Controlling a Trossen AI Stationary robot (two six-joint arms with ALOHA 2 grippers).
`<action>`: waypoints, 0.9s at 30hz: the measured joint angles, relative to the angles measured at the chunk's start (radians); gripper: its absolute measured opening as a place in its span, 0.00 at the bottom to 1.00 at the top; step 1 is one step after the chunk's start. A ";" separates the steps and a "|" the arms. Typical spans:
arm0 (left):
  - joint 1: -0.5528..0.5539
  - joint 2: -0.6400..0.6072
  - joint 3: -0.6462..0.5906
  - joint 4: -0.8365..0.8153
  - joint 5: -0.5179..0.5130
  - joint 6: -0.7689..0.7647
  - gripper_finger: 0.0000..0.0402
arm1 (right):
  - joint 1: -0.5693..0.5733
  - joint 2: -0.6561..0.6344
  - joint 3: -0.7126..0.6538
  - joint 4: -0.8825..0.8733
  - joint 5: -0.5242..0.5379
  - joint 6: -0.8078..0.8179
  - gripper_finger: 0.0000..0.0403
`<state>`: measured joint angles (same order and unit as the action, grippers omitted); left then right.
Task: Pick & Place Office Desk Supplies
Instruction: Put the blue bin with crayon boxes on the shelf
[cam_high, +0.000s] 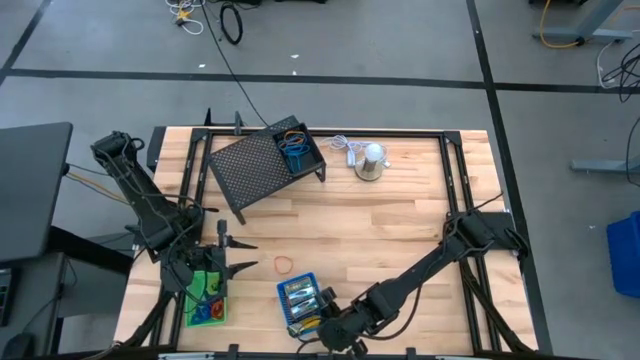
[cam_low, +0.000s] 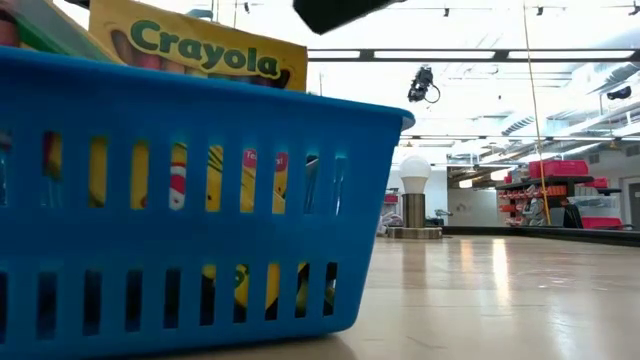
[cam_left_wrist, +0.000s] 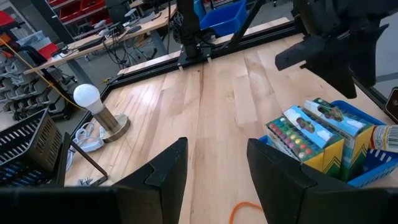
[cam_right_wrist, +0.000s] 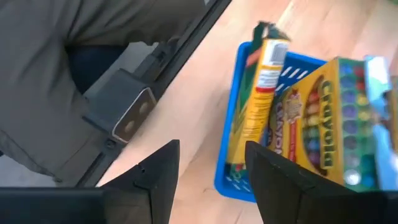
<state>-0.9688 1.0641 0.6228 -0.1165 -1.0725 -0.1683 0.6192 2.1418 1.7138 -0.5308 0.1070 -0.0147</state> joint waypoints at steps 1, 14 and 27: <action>0.000 0.000 0.000 0.000 0.000 0.000 0.43 | -0.002 0.000 0.000 0.002 0.001 -0.005 0.47; 0.001 0.000 0.000 -0.009 0.000 -0.007 0.43 | -0.040 0.084 0.002 0.013 -0.018 -0.075 0.47; 0.001 0.000 0.000 -0.039 0.000 -0.051 0.43 | -0.062 0.130 0.007 0.057 0.001 -0.139 0.34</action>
<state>-0.9676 1.0641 0.6228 -0.1558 -1.0722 -0.2192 0.5575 2.2723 1.7210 -0.4740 0.1081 -0.1534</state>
